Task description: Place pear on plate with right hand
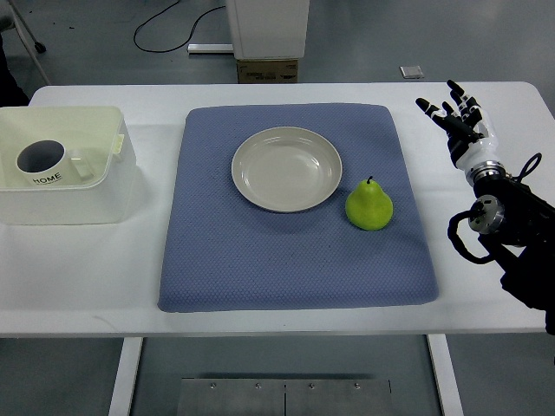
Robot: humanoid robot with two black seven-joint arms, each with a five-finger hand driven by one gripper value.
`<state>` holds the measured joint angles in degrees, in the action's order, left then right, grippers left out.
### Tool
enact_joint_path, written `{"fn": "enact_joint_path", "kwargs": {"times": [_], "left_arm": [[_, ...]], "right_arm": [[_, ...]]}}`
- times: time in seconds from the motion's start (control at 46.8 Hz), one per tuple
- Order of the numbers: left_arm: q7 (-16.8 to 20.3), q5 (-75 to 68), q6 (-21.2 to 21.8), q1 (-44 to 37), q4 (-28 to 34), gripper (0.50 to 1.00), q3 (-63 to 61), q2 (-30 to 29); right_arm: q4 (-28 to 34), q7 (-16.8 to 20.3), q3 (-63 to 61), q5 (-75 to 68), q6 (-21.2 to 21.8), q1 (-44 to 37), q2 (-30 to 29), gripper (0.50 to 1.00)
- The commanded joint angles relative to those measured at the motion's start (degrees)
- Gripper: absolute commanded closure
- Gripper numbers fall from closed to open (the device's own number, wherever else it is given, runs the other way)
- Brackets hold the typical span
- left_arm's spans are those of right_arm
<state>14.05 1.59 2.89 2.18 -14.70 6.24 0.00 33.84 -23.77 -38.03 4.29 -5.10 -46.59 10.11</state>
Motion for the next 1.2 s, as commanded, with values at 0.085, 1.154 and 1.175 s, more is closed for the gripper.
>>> {"fn": "enact_joint_path", "kwargs": {"times": [0.085, 1.154, 1.175], "left_arm": [[0.0, 0.1, -0.2, -0.2, -0.1, 0.500, -0.1, 0.0], [-0.1, 0.3, 0.5, -1.2, 0.0, 0.500, -0.1, 0.0], [-0.1, 0.3, 0.5, -1.2, 0.0, 0.500, -0.1, 0.0]], "right_arm": [[0.0, 0.0, 0.0, 0.0, 0.0, 0.0, 0.1, 0.500], [0.2, 0.4, -0.1, 0.0, 0.3, -0.5, 3.7, 0.500], [0.3, 0.4, -0.1, -0.1, 0.3, -0.6, 3.9, 0.500]]}}
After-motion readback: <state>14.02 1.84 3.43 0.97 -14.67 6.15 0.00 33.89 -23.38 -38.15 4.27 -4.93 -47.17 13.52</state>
